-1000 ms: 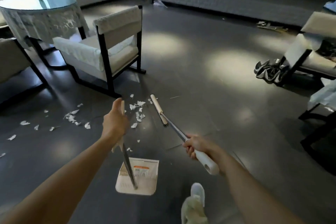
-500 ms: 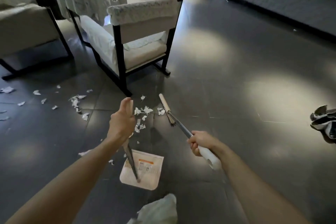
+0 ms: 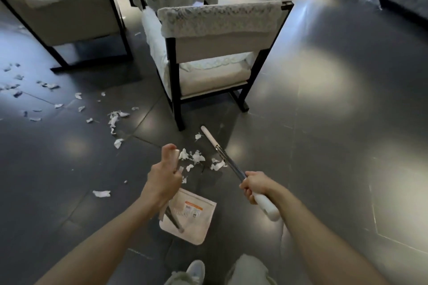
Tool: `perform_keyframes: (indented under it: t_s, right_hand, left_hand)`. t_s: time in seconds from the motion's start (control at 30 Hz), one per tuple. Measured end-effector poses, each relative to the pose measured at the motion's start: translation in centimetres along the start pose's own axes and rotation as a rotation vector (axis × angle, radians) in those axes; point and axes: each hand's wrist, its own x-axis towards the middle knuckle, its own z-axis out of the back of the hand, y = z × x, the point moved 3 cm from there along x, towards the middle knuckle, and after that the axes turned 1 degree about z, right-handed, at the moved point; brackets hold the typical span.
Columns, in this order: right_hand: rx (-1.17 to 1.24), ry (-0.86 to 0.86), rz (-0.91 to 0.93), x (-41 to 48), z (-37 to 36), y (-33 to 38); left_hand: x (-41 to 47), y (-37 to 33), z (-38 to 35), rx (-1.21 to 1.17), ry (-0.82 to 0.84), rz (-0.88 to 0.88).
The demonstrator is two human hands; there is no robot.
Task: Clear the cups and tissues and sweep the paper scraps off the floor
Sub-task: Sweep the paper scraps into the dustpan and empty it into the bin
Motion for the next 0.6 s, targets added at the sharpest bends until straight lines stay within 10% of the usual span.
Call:
perform_keyframes:
  t_s: [0.6]
  right_hand:
    - [-0.599, 0.253, 0.069, 21.5, 14.2, 12.0]
  left_hand:
    - [4.3, -3.6, -10.6, 0.119, -0.366, 0.475]
